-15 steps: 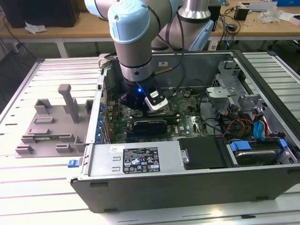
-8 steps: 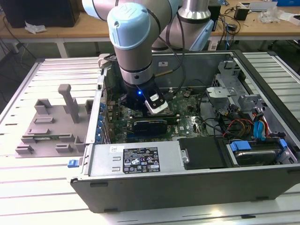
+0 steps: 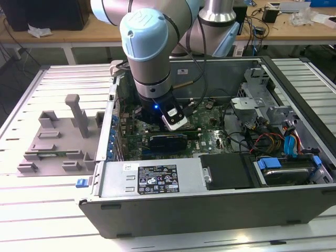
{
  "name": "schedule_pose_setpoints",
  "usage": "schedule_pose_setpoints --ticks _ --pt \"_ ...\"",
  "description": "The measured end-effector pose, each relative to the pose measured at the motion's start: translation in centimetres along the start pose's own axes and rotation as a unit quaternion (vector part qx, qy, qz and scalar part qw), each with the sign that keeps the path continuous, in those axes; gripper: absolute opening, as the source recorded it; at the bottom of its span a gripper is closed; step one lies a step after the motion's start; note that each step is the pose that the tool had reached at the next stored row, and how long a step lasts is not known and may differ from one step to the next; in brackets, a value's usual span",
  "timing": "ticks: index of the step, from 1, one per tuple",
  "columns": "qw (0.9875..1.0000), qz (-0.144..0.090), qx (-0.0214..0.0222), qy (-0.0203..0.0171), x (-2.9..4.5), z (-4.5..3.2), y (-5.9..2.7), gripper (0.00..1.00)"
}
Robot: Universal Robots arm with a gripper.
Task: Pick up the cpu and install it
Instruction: 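Install the second cpu locking lever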
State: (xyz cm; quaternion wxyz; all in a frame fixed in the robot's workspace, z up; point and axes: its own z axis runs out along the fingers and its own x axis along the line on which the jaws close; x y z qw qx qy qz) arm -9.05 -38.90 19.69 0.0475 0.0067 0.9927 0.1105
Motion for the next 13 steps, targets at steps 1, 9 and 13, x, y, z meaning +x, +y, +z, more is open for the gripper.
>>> schedule_pose_setpoints --ticks 1,9,13 --pt "1.0 0.0 -0.0001 -0.0001 0.0 0.01 0.0 0.11" --pt "1.0 0.0 -0.0002 0.0 -0.18 -1.4 0.31 0.11" --pt "1.0 0.0 -0.0001 0.0005 -1.05 -1.32 0.3 0.11"
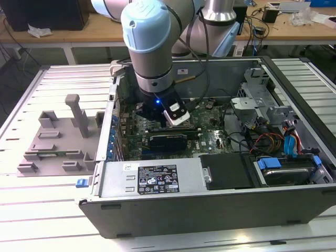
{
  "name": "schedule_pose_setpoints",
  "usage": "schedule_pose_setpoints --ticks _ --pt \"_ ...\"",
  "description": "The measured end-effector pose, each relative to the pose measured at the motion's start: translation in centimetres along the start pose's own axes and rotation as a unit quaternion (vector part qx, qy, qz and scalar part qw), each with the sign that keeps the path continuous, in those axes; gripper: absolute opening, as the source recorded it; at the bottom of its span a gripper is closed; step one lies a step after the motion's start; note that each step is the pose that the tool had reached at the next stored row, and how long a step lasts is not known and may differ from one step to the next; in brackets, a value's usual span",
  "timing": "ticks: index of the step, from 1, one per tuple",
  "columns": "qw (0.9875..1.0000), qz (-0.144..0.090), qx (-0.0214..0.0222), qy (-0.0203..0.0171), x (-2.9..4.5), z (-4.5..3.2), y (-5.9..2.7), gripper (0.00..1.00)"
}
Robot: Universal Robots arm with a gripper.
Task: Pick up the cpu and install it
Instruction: 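Install the second cpu locking lever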
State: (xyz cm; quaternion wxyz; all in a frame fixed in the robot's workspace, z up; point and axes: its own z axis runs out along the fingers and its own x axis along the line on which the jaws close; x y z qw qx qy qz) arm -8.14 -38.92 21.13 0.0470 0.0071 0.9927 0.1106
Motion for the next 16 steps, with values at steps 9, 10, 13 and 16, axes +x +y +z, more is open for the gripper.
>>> schedule_pose_setpoints --ticks 9,10,13,16 --pt "1.0 0.001 -0.0009 0.0008 -0.18 -0.22 -1.12 0.11" --pt "1.0 0.002 -0.0062 0.0003 -0.08 -0.16 -1.14 0.11" --pt "0.9999 0.003 -0.0152 -0.0003 0.14 0.07 -1.32 0.11" --pt "0.9997 0.005 -0.0223 -0.0005 0.15 0.21 -1.52 0.11"
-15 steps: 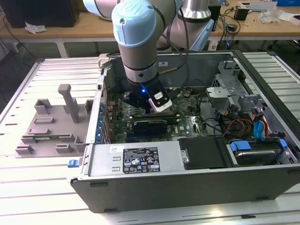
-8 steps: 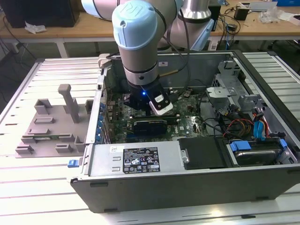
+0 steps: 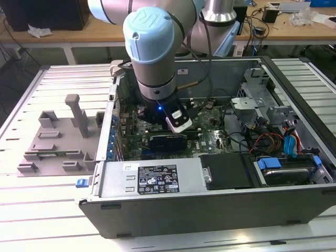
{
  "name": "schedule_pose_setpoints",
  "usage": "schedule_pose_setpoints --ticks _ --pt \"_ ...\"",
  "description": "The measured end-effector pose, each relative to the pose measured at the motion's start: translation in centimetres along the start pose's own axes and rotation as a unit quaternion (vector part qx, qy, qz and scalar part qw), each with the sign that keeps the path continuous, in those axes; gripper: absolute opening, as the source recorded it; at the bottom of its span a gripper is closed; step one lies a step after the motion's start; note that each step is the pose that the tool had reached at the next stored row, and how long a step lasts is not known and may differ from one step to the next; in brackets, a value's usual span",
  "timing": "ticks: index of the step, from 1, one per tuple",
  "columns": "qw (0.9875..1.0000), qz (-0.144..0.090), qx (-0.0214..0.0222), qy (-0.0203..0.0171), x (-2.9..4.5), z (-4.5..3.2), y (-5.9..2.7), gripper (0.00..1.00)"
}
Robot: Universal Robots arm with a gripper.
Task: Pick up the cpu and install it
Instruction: 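Install the second cpu locking lever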
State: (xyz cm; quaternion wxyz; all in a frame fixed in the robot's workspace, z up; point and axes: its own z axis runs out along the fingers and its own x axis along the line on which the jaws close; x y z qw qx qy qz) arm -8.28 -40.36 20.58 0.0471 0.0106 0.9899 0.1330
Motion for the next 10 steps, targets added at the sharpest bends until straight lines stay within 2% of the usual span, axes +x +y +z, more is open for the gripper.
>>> schedule_pose_setpoints --ticks 1,5,8,10 --pt "1.0 0.001 -0.0058 -0.0002 0.0 0.07 -0.11 0.11" --pt "0.9998 0.003 -0.0188 -0.0002 0.07 0.21 -0.31 0.11" --pt "0.9997 0.004 -0.0233 -0.0004 0.25 0.38 -0.39 0.11" --pt "0.9997 0.006 -0.024 -0.0007 0.42 0.64 -0.51 0.11"
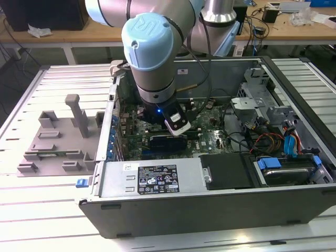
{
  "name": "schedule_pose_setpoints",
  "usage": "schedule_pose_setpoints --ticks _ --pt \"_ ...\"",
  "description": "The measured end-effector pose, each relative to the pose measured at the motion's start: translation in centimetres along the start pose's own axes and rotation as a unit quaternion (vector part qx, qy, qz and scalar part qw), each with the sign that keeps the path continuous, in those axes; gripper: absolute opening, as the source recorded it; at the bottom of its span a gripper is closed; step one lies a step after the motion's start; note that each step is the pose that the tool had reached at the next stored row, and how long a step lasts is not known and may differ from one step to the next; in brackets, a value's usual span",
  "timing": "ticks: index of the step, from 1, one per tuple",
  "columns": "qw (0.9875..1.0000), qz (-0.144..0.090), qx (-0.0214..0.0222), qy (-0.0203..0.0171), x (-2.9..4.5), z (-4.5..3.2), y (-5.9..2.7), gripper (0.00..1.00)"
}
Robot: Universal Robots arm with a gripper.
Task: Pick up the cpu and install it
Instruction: 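Install the second cpu locking lever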
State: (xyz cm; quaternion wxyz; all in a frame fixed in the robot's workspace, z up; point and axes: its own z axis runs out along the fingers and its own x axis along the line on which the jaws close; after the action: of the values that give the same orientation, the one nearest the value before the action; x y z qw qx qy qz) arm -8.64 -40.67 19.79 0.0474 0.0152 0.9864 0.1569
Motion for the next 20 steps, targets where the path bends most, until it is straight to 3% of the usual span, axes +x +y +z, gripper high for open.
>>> schedule_pose_setpoints --ticks 2,7,15,20 --pt "1.0 0.002 -0.0007 -0.0006 0.1 0.09 -0.05 0.11" --pt "0.9999 0.011 -0.0123 -0.0032 0.59 0.38 -0.13 0.11" --pt "0.9998 0.015 -0.0131 -0.0043 0.77 0.39 -0.17 0.11" --pt "0.9998 0.015 -0.0132 -0.0043 0.59 -0.98 0.28 0.11"
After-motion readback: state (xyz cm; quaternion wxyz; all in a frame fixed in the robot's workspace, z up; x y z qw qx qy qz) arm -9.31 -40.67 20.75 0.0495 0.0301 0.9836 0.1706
